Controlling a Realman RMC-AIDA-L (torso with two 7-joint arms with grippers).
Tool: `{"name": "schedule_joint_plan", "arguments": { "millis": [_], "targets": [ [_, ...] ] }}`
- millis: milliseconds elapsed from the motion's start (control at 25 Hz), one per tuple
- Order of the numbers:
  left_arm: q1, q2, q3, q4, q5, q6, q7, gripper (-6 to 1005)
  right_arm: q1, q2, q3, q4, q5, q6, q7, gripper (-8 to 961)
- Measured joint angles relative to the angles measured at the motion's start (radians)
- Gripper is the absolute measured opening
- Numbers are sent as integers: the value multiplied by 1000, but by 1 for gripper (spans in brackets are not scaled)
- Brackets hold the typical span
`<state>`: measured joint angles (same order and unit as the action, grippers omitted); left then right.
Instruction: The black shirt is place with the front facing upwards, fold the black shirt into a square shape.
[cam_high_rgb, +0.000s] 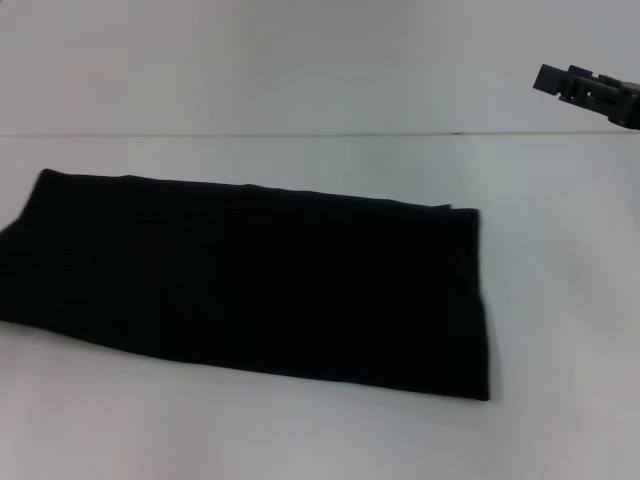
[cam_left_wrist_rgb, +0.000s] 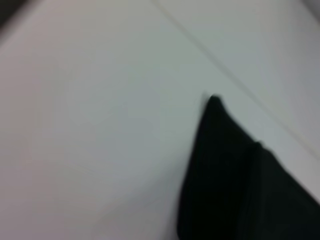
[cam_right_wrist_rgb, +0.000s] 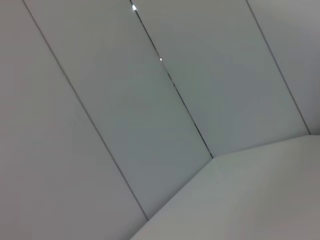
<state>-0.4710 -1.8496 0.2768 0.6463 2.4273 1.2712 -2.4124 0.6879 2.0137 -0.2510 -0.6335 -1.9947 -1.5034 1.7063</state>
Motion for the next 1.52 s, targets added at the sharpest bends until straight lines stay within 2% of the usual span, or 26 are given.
{"name": "schedule_joint_plan", "arguments": {
  "millis": [80,160,240,280,320,400,480,640,720,760,800,880,960,1080,1120,1200,1360,1520],
  "targets": [
    [-3,8,-44,16,-19,60,24,27,1,3,0,0,6,10,-2,919],
    [-21,4,-68,27,-91,161,58,29,-2,4,-1,0,12,11,-5,919],
    [-42,-8,-63,24,-181,247,85,30,-11,2,-1,0,16,9,-7,919],
    [-63,-23,-50,19,-228,290,98,31,-18,-1,1,0,19,7,-9,919],
    [-88,-41,-32,16,-269,330,109,32,-28,-3,3,0,22,2,-11,919],
    [-152,-92,15,15,-309,366,127,34,-47,-8,2,-2,33,-15,-14,919],
    [-235,-151,67,8,-321,371,150,35,-70,-16,2,-8,49,-38,-15,919],
    [-380,-270,190,-37,-326,285,208,38,-130,-55,7,-14,102,-101,-10,920],
    [-417,-304,241,-84,-328,217,232,40,-162,-76,7,-14,134,-128,-9,920],
    [-440,-316,267,-149,-339,152,259,41,-175,-86,7,-14,146,-138,-10,920],
    [-451,-319,276,-194,-352,112,282,42,-186,-94,7,-14,154,-145,-10,920],
    [-474,-321,284,-365,-409,10,375,43,-204,-110,7,-14,162,-151,-12,920],
    [-476,-323,263,-533,-496,-60,535,45,-214,-119,6,-14,161,-142,-14,920],
    [-461,-326,195,-701,-579,-98,788,47,-215,-124,-10,-12,151,-106,-11,919],
    [-457,-326,169,-731,-582,-99,835,48,-212,-125,-15,-10,143,-92,-8,919],
    [-450,-326,133,-768,-578,-97,897,120,-202,-126,-20,-7,113,-65,7,919],
    [-442,-327,122,-792,-571,-51,934,263,-166,-127,-30,-3,24,-8,78,919],
    [-405,-321,128,-731,-563,124,951,400,-120,-126,-91,3,-65,66,214,920]
  ]
}}
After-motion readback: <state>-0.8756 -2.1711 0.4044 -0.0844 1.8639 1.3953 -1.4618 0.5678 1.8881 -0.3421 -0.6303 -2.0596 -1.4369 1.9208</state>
